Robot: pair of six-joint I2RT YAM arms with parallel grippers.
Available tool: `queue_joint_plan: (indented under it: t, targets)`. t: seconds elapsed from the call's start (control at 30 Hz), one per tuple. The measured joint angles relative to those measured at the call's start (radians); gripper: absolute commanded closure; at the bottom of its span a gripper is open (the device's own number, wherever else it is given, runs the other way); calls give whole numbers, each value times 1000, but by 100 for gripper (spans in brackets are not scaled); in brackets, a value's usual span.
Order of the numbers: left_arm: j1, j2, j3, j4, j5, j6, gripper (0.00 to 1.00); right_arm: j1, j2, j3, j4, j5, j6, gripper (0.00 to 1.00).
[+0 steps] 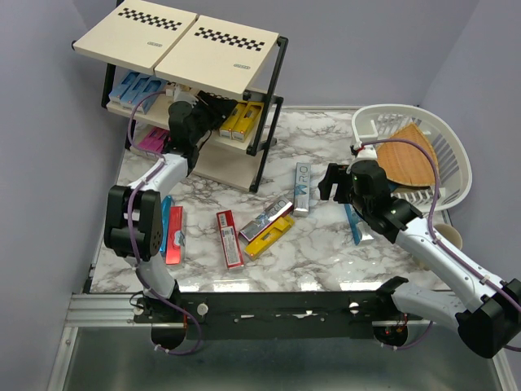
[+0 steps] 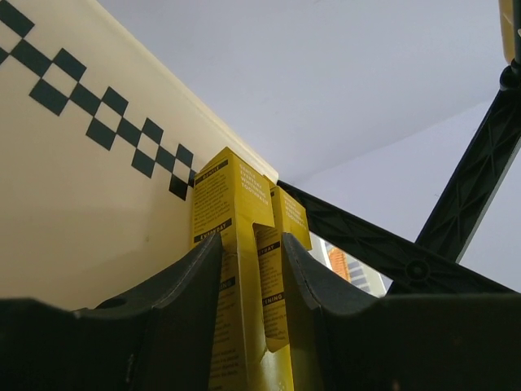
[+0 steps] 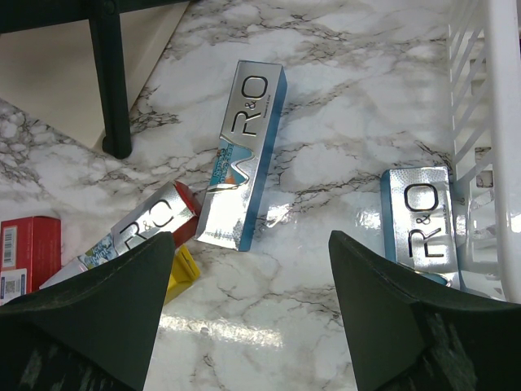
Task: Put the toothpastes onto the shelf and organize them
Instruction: Adjust the toothpaste on the shelf.
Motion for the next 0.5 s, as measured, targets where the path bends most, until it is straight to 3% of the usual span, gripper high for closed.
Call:
queue_joint_plan:
  t: [0.5]
  targets:
    - [0, 35, 49, -21, 74, 47, 52, 0, 1, 0, 0, 0, 0, 15]
